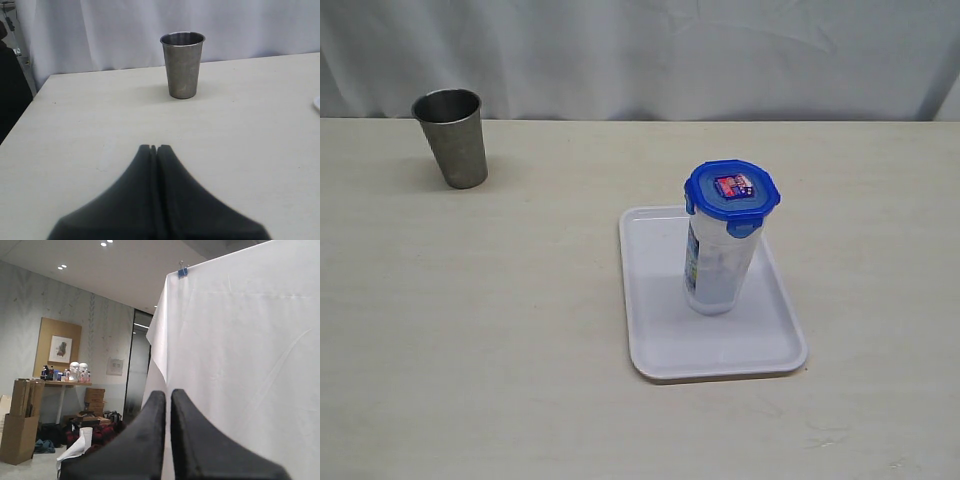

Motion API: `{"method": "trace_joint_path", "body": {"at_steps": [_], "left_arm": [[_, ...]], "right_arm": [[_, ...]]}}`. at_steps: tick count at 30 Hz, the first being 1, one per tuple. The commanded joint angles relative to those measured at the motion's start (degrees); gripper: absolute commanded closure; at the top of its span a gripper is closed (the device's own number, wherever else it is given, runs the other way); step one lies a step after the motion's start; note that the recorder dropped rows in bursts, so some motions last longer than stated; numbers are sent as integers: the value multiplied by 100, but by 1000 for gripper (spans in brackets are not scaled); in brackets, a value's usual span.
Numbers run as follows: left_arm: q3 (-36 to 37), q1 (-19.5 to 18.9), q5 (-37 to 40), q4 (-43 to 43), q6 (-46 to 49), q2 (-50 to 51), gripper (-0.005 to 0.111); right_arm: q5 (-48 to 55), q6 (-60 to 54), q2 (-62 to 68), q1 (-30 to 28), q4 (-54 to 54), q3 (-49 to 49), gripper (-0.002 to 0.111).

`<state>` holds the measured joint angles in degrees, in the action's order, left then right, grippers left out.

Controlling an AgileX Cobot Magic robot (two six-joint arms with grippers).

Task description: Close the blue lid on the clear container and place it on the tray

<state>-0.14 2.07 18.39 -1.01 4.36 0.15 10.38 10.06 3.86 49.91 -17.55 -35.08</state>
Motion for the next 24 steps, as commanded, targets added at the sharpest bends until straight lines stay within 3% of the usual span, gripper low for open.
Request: {"method": "trace_joint_path", "body": {"at_steps": [1, 5, 11, 18, 24], "left_arm": [[14, -6, -42, 1, 15, -15, 107], [14, -6, -42, 1, 15, -15, 107], [14, -6, -42, 1, 15, -15, 107], [14, -6, -6, 1, 15, -15, 107], [14, -6, -6, 1, 15, -15, 107]], "right_arm": [[-766, -130, -28, -267, 82, 527, 104], [-1481, -812, -28, -762, 550, 1047, 104], [-2208, -1129, -28, -2033, 937, 1610, 104], [-2244, -892, -28, -3600, 1071, 2007, 104], [-2229, -825, -28, -4590, 1071, 2319, 104]]}}
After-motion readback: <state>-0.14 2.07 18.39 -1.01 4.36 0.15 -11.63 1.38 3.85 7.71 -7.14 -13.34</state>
